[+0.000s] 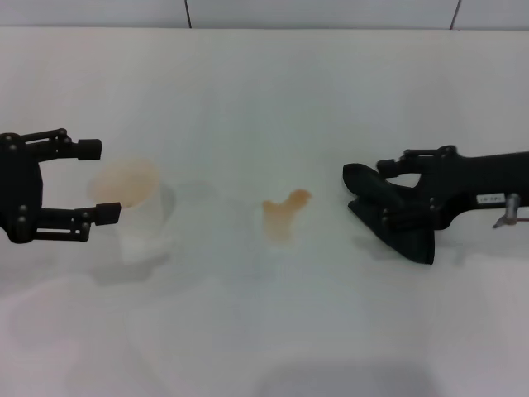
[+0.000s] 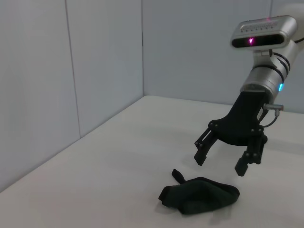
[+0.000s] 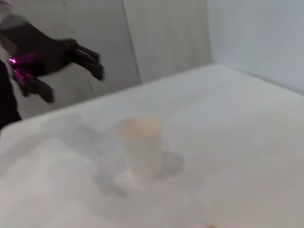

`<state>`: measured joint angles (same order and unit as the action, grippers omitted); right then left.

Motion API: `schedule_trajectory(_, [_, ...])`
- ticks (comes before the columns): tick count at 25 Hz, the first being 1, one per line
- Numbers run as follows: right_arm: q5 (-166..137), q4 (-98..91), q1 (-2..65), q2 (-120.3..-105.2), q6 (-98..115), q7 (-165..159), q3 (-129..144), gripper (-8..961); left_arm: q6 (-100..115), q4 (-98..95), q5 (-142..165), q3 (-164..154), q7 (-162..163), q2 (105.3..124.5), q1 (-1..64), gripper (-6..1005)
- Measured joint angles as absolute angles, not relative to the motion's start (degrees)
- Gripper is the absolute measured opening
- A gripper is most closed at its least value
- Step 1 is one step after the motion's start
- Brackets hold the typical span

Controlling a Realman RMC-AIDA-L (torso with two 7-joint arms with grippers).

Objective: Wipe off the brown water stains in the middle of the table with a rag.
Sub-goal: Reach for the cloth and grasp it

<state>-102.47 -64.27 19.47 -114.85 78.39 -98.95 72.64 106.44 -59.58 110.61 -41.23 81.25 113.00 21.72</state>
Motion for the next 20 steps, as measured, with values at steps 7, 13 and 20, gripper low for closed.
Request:
schedule_trajectory(7, [-118.4,-71.14,22.07,-115.0,78.49,-113.09,71.53,770,106.41,-59.76,110.66,-41.43,82.87,113.21,22.08,880])
schedule_trajectory(13, [-127.37,-72.62,25.17,-115.19,78.46,-121.24,73.02,766,106.38,-59.8,111.11,-41.53,82.95,113.49,22.39,880])
schedule_trajectory(20, [-129.65,-75.45,25.29,-115.31,75.93,-125.02,77.86,762,106.29,-59.89,111.15,-41.57,82.77,113.48,22.41,880])
